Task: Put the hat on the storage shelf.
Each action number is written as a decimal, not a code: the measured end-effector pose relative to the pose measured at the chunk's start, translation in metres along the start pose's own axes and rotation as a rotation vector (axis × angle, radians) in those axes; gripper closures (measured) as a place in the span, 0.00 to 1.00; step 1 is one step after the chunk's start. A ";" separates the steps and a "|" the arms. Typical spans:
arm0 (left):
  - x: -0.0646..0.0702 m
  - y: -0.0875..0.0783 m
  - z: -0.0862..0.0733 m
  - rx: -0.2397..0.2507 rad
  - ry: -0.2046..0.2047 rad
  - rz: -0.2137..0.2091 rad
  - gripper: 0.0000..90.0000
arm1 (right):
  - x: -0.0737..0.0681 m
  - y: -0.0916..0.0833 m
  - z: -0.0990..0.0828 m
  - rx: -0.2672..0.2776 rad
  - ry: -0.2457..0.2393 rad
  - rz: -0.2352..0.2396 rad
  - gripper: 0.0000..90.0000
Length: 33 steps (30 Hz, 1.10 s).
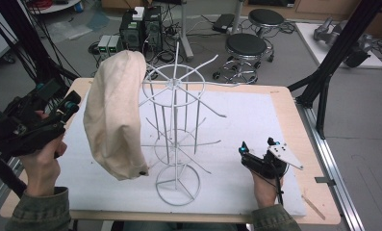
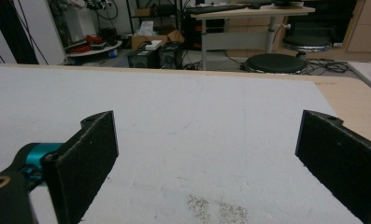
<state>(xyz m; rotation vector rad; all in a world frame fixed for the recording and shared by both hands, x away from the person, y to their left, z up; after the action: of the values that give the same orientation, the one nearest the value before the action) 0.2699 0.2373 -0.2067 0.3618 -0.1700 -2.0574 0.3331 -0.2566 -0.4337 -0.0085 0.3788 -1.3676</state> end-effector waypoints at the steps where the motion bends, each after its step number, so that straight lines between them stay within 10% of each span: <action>1: -0.003 -0.002 -0.002 -0.001 -0.003 0.019 0.39 | 0.000 0.000 0.000 0.001 -0.003 0.001 0.05; 33: -0.051 -0.038 -0.088 -0.162 -0.040 0.277 0.29 | 0.000 0.001 -0.001 -0.004 -0.001 0.001 0.05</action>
<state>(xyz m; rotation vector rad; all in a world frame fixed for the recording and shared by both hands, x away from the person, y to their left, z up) 0.2906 0.3029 -0.2908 0.1858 -0.0714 -1.7909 0.3336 -0.2565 -0.4343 -0.0127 0.3808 -1.3658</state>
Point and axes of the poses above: each handheld gripper's, and its own axes: y roughly forward along the jaws, z roughly out of its top, x roughly to its right, the point moved 6 cm from there along y, roughly forward along the jaws, and after that the axes turned 12 degrees about y, right-handed, at the moved point
